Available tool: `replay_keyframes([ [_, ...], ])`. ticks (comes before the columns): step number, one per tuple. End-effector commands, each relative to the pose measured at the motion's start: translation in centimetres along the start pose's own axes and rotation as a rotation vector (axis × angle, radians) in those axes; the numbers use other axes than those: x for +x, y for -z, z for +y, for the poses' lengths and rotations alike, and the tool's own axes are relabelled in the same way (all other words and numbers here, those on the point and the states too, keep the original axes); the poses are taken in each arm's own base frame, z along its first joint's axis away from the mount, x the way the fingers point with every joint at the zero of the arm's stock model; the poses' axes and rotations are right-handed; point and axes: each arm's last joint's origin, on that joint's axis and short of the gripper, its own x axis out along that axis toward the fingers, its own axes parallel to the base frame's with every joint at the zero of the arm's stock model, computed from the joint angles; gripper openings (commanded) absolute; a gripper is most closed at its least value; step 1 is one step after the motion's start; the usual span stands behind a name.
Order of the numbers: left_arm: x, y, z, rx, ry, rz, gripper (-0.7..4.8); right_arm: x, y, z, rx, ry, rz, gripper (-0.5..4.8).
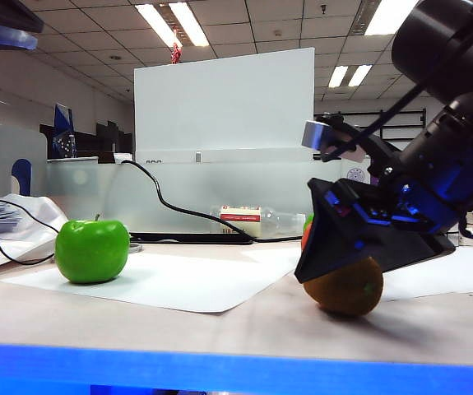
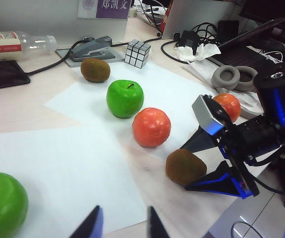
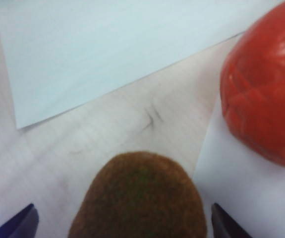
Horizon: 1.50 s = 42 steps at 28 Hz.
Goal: Put the same fruits together.
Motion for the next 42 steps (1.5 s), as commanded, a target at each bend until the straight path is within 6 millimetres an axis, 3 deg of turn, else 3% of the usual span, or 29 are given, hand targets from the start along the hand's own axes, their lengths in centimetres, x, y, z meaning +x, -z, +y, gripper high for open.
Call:
replay_keyframes([
  [1, -0.1, -0.4, -0.1, 0.018, 0.001, -0.017, 1.25, 0.0, -0.3, 0.0, 0.002, 0.02, -0.025, 4.79],
  [5, -0.1, -0.4, -0.1, 0.018, 0.001, -0.017, 1.25, 0.0, -0.4, 0.0, 0.0, 0.02, -0.032, 4.68],
  [7, -0.1, -0.4, -0.1, 0.018, 0.001, -0.017, 1.25, 0.0, -0.4, 0.0, 0.0, 0.023, -0.03, 4.04],
  [8, -0.1, -0.4, -0.1, 0.018, 0.001, -0.017, 1.25, 0.0, -0.4, 0.0, 0.0, 0.023, -0.03, 3.55],
  [12, -0.1, -0.4, -0.1, 0.018, 0.001, -0.017, 1.25, 0.0, -0.4, 0.0, -0.001, 0.017, -0.031, 0.61],
  [14, -0.1, -0.4, -0.1, 0.018, 0.001, -0.017, 1.25, 0.0, -0.4, 0.0, -0.001, 0.014, -0.031, 0.06],
  [27, -0.1, -0.4, -0.1, 0.019, 0.001, -0.017, 1.25, -0.7, -1.5, 0.7, -0.025, 0.002, -0.083, -0.05],
  [33, -0.1, -0.4, -0.1, 0.018, 0.001, -0.017, 1.25, -2.4, -3.9, 0.9, -0.067, 0.043, -0.186, -0.05],
  [37, -0.1, -0.4, -0.1, 0.018, 0.001, -0.016, 1.25, -3.3, -5.7, 0.7, -0.137, 0.158, -0.247, -0.05],
  [42, -0.1, -0.4, -0.1, 0.017, 0.005, -0.016, 1.25, -4.5, -7.8, -1.1, -0.128, 0.283, -0.322, -0.05],
])
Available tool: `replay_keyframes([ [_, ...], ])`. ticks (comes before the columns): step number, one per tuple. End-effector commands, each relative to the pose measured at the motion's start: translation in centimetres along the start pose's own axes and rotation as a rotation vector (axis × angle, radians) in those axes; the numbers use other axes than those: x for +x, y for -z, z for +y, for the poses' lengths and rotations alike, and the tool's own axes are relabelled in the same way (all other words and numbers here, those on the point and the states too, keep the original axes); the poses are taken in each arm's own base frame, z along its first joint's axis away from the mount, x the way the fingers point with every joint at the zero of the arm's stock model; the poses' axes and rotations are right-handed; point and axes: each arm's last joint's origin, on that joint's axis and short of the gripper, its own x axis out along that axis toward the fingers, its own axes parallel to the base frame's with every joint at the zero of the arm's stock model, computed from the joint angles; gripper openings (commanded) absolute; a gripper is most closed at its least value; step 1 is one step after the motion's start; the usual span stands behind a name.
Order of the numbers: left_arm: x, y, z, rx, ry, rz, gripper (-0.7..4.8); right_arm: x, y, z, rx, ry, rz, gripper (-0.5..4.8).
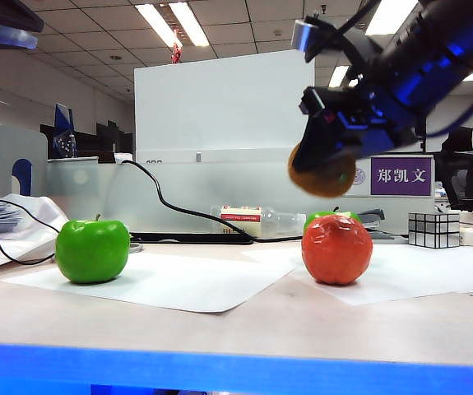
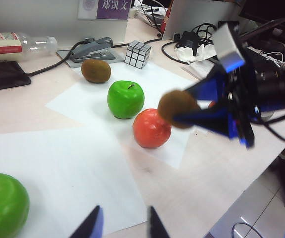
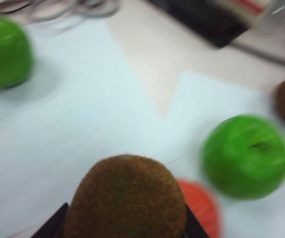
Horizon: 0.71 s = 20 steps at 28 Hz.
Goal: Put the same fruits together.
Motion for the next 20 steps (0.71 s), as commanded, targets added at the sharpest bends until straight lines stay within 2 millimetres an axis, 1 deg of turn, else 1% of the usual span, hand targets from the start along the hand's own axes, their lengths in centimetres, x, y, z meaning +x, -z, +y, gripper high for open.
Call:
replay_keyframes([
  [1, -0.1, -0.3, -0.1, 0.015, 0.005, -0.014, 1.25, -0.2, -1.2, -2.1, 0.018, 0.088, -0.066, -0.05],
  [5, -0.1, -0.4, -0.1, 0.019, 0.01, -0.018, 1.25, -0.6, -1.6, -4.8, 0.05, 0.188, -0.133, -0.05],
  [11, -0.1, -0.4, -0.2, 0.019, 0.027, -0.018, 1.25, -0.9, -1.3, -8.7, 0.081, 0.277, -0.155, -0.05],
  [15, -0.1, -0.4, -0.2, 0.019, 0.027, -0.018, 1.25, -0.1, -1.7, -11.6, 0.087, 0.29, -0.152, -0.05],
  [18, -0.1, -0.4, -0.2, 0.019, 0.026, -0.018, 1.25, 1.0, -2.3, -13.2, 0.094, 0.292, -0.152, -0.05],
  [20, -0.1, -0.4, -0.2, 0.019, 0.026, -0.018, 1.25, 1.8, -2.8, -13.9, 0.092, 0.294, -0.154, -0.05],
])
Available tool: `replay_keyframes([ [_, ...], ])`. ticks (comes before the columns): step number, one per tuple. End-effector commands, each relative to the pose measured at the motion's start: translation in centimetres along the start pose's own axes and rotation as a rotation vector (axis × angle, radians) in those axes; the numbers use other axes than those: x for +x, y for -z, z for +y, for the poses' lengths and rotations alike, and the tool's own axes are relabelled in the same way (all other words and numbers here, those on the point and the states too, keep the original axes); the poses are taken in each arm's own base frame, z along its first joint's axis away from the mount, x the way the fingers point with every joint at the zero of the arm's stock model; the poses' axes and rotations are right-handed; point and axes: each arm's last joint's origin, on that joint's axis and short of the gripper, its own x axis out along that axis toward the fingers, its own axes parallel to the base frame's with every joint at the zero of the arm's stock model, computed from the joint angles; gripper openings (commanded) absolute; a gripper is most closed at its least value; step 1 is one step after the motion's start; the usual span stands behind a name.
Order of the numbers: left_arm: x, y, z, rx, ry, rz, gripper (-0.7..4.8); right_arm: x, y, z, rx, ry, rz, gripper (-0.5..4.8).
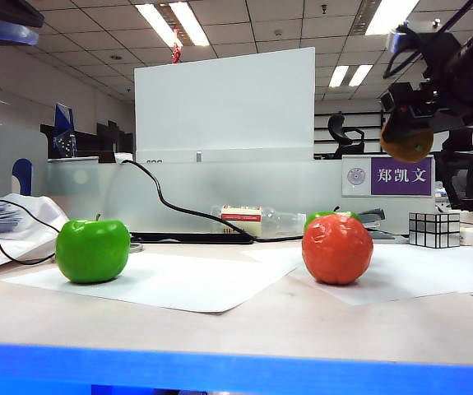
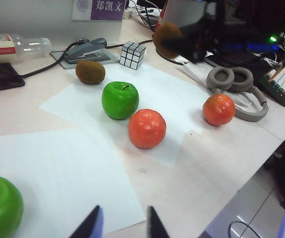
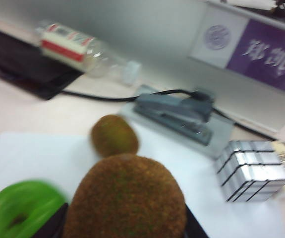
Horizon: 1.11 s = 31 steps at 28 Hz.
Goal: Put the same fruits together.
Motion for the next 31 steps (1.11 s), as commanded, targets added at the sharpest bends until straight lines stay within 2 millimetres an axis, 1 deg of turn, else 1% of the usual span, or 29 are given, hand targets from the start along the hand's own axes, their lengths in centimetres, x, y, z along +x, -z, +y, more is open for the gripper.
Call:
replay_keyframes([
  [1, -0.1, -0.3, -0.1, 0.016, 0.007, -0.014, 1.25, 1.6, -1.2, -0.6, -0.01, -0.016, -0.034, -0.05],
  [6, -0.1, -0.3, -0.1, 0.011, 0.004, -0.01, 1.25, 4.4, -1.7, -1.0, -0.014, -0.022, -0.026, -0.05],
  [11, -0.1, -0.3, -0.1, 0.011, 0.005, -0.009, 1.25, 8.2, -1.4, -1.3, -0.04, -0.05, 0.032, -0.05],
  [13, -0.1, -0.3, -0.1, 0.01, 0.005, -0.009, 1.25, 9.4, -1.4, -1.5, -0.053, -0.054, 0.051, -0.05],
  [17, -0.1, -0.3, -0.1, 0.01, 0.005, -0.009, 1.25, 11.7, -1.4, -2.4, -0.055, -0.046, 0.065, -0.05],
  [19, -0.1, -0.3, -0.1, 0.01, 0.005, -0.009, 1.25, 12.6, -1.5, -3.3, -0.058, -0.024, 0.082, -0.05],
  [22, -0.1, -0.3, -0.1, 0.01, 0.004, -0.009, 1.25, 13.3, -1.7, -4.7, -0.048, -0.001, 0.095, -0.05],
  [26, -0.1, -0.3, -0.1, 0.01, 0.005, -0.009, 1.25, 13.0, -1.6, -6.3, -0.029, 0.027, 0.105, -0.05],
  [31, -0.1, -0.3, -0.1, 0.011, 0.0, -0.01, 1.25, 13.1, -0.1, -6.7, -0.01, -0.012, 0.188, -0.05],
])
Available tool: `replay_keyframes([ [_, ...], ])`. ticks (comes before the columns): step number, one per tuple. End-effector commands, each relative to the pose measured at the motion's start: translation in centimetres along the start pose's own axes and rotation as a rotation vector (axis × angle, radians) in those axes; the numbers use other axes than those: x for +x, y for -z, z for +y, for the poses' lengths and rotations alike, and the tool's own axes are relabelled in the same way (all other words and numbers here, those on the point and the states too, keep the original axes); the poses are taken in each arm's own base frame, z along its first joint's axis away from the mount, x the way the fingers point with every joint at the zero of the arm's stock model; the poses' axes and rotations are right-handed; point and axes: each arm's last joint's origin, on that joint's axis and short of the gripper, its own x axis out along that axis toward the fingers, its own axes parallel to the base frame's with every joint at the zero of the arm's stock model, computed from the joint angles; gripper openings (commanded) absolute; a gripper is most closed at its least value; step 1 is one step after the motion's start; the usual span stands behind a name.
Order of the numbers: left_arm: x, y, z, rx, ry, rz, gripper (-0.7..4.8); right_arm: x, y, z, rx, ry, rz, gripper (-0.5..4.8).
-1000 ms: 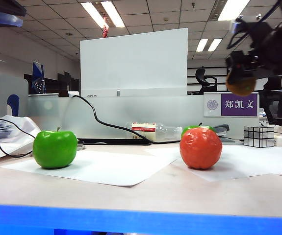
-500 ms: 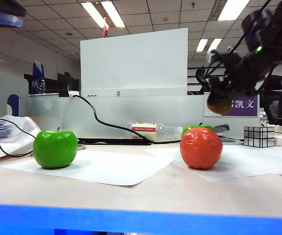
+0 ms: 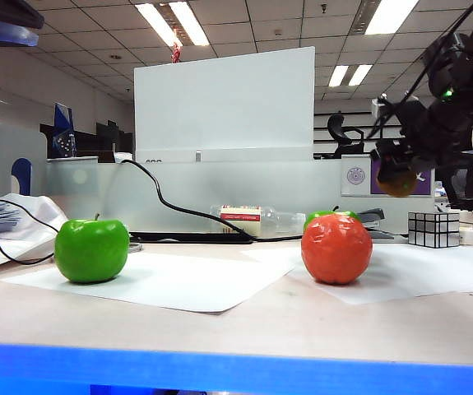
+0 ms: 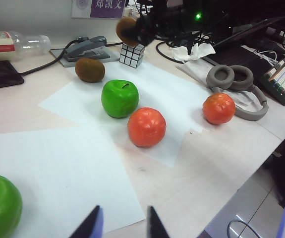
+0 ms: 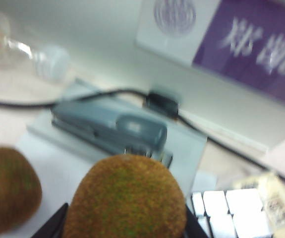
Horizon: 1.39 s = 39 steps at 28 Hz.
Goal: Put the same fruits together.
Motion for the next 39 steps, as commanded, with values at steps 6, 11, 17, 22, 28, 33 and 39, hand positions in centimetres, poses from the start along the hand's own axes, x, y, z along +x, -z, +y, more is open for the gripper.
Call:
replay_keyframes([
  [6, -0.1, -0.3, -0.1, 0.015, -0.001, -0.013, 1.25, 0.9, 1.5, 0.5, -0.015, -0.085, 0.076, -0.05],
  [11, -0.1, -0.3, -0.1, 0.015, -0.001, -0.013, 1.25, 1.2, 2.2, 0.6, -0.008, -0.108, 0.103, -0.05],
  [17, -0.1, -0.3, -0.1, 0.015, -0.001, -0.013, 1.25, 1.6, 3.0, 0.9, 0.002, -0.142, 0.138, -0.05],
  [22, -0.1, -0.3, -0.1, 0.015, -0.001, -0.013, 1.25, 1.8, 3.1, 0.9, 0.004, -0.163, 0.13, -0.05],
  [28, -0.1, -0.3, 0.0, 0.015, -0.003, -0.013, 1.25, 1.8, 3.0, 1.0, 0.003, -0.179, 0.116, -0.05],
  [33, -0.1, -0.3, 0.0, 0.016, -0.003, -0.013, 1.25, 1.9, 2.9, 0.9, 0.001, -0.179, 0.103, -0.05],
  [39, -0.1, -0.3, 0.0, 0.015, -0.003, -0.013, 1.25, 2.7, 3.3, 1.0, 0.006, -0.204, 0.111, -0.05],
])
